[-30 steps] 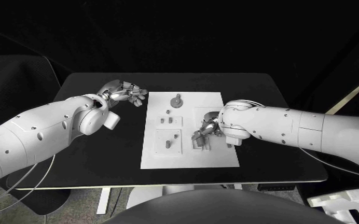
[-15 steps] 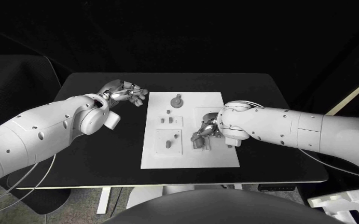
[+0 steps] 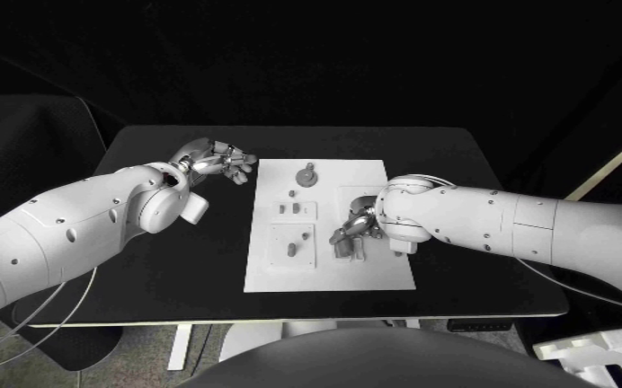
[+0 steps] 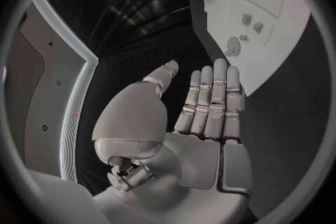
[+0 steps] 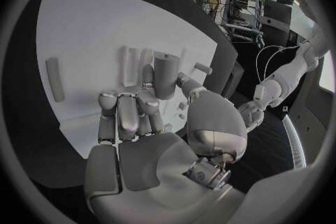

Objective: Assemble the parts on the task board

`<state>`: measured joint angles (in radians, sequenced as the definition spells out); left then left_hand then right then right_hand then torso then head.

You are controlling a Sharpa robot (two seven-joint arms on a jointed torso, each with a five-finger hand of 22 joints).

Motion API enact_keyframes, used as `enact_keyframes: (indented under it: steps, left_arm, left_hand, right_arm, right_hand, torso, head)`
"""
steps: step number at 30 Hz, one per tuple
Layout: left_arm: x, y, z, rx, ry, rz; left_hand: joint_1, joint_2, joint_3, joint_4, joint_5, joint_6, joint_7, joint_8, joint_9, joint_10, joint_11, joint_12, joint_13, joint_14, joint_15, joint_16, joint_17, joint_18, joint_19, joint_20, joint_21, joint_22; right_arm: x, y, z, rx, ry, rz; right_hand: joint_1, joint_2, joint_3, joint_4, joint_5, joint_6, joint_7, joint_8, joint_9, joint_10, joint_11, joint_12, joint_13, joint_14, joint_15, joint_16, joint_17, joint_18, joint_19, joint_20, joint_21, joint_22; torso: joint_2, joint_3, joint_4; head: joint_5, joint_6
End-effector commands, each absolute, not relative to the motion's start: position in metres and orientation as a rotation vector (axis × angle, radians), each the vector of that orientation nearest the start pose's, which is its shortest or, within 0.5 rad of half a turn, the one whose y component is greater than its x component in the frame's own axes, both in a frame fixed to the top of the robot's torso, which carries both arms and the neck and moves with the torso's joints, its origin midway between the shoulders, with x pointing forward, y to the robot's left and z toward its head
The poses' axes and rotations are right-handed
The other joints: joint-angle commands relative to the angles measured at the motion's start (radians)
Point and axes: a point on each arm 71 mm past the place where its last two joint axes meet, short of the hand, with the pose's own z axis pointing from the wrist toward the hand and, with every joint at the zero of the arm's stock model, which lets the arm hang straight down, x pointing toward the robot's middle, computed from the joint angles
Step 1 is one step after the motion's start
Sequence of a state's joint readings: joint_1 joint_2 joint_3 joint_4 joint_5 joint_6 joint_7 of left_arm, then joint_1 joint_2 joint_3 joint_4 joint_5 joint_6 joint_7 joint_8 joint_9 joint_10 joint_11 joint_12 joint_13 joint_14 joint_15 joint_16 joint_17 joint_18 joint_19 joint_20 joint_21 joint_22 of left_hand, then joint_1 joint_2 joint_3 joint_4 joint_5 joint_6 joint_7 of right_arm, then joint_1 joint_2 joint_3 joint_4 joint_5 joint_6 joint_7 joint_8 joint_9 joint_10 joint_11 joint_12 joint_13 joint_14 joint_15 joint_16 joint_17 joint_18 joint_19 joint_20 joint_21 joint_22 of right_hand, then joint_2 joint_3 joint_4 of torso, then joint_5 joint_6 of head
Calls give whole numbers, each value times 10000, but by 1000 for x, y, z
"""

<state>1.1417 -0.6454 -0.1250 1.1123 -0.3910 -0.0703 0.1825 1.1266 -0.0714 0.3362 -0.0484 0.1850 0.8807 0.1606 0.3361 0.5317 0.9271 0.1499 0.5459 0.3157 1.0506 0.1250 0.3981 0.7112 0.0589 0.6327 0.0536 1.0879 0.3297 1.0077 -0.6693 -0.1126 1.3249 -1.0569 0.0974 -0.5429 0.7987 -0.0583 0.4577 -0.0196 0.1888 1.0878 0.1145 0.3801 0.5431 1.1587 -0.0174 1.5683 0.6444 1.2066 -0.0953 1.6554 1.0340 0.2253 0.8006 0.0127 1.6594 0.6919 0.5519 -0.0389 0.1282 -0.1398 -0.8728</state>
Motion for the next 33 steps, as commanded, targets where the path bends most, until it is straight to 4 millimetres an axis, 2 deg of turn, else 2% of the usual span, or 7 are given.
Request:
enact_keyframes:
  steps: [1,14,20,33]
  left_arm:
    - [524,215,-272,-8133,19017,-12265]
    - [524,215,-272,-8137,19012,-12256]
    - [524,215,-272,-8140,19028,-12253]
    - [523,215,-273,-8147,19043,-12244]
  left_hand:
    - [-80,0,-4,51,22,25,-6,42,16,67,4,-55,14,39,-1,-33,10,165,68,-2,45,15]
    - [-85,2,-4,55,21,23,-6,40,16,66,4,-60,13,39,-1,-39,9,165,66,-2,43,15]
    - [-88,2,-4,57,21,22,-6,40,16,66,4,-62,13,39,-1,-42,9,165,65,-3,43,15]
    - [-92,2,-5,60,21,19,-6,38,16,65,4,-67,13,39,-1,-48,9,166,64,-3,41,15]
  right_arm:
    - [434,-191,-358,2335,25688,2927]
    - [435,-192,-359,2381,25631,2918]
    - [435,-192,-359,2360,25649,2939]
    - [435,-192,-359,2420,25583,2970]
  right_hand:
    - [-170,-95,11,72,10,227,136,-59,14,50,-11,-45,14,13,-69,836,-14,123,15,42,1365,14]
    - [-392,-288,45,175,9,229,136,-80,-1,52,-15,-56,23,12,-70,836,-18,142,15,47,1361,34]
    - [-519,-455,80,228,9,212,140,-105,-16,38,-17,-73,26,1,-70,828,-25,157,10,49,1353,45]
    - [-552,-521,95,237,10,206,141,-112,-21,33,-18,-78,28,-2,-70,825,-27,163,8,49,1351,49]
  torso:
    - [0,8,-8]
    - [2,5,-4]
    - [3,2,0]
    - [2,3,-3]
  head:
    - [-4,2]
    - [-24,2]
    - [-26,2]
    - [-13,2]
